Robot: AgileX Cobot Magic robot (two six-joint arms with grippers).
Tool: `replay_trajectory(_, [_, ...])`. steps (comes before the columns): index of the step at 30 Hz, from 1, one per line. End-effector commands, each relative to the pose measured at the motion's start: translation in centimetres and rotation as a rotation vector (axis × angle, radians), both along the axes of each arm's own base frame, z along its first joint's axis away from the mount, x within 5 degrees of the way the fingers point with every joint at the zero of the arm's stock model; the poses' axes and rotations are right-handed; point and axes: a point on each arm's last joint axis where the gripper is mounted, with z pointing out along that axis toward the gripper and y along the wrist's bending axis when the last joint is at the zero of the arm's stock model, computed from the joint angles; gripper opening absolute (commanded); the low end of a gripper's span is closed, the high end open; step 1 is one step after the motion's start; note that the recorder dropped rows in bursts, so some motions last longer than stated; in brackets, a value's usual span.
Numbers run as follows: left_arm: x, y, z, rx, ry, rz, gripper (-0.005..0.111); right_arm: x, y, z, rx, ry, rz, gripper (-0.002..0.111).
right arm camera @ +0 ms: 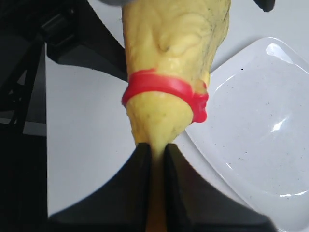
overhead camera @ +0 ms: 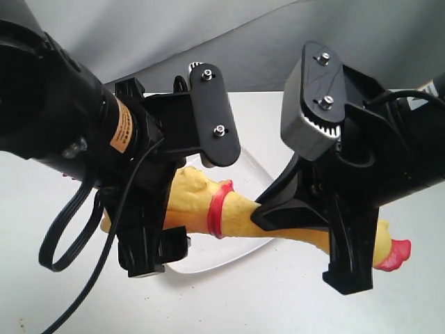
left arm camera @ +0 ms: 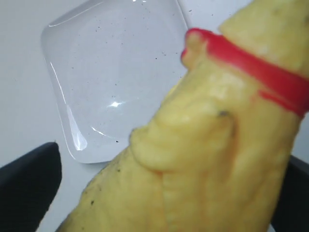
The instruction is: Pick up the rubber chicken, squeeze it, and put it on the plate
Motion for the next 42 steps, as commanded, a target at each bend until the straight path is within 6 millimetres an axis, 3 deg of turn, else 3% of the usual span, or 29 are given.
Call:
replay_trajectory(1, [-0.02, -0.06, 0.31, -0.027, -0.014, 0.011, 0.097, -0.09, 0.08, 0.48, 0.022, -0.009, -0.001, 0.0])
replay_trajectory(3, [-0.04, -0.03, 0.3, -0.024, -0.012, 0.011, 0.08, -0.09, 0.08, 0.48, 0.022, -0.009, -0.001, 0.0])
replay_trajectory(8, [-0.21, 0.19, 0.18, 0.005, 0.008, 0.009, 0.0, -0.09, 0.08, 0.48, 0.022, -0.009, -0.001, 0.0])
replay_trajectory(18, [-0.12, 0.27, 0.21, 0.016, -0.003, 0.005, 0.002, -0.09, 0.08, 0.48, 0.023, -0.007, -0.004, 0.0])
replay_trajectory(21, [-0.02, 0.38, 0.24, 0.031, -0.017, 0.002, 0.01, -0.08, 0.08, 0.49, 0.023, -0.008, -0.005, 0.0])
replay_trajectory(24, [0.04, 0.43, 0.26, 0.038, -0.024, 0.0, 0.035, -0.08, 0.08, 0.49, 0.023, -0.008, -0.005, 0.0])
replay_trajectory(29, [0.07, 0.39, 0.28, 0.03, -0.027, 0.007, 0.104, -0.08, 0.08, 0.49, 0.023, -0.008, -0.005, 0.0])
replay_trajectory(36, [0.15, 0.28, 0.33, 0.01, -0.034, 0.02, 0.104, -0.08, 0.08, 0.49, 0.023, -0.008, -0.005, 0.0])
replay_trajectory(38, [0.15, 0.28, 0.33, 0.01, -0.033, 0.022, 0.098, -0.08, 0.08, 0.49, 0.023, -0.008, -0.005, 0.0])
replay_trajectory(40, [0.11, 0.33, 0.31, 0.015, -0.029, 0.024, 0.079, -0.08, 0.08, 0.49, 0.023, -0.008, -0.005, 0.0])
replay_trajectory(42, [0.08, 0.38, 0.28, 0.02, -0.025, 0.025, 0.049, -0.08, 0.08, 0.49, 0.023, -0.008, -0.005, 0.0])
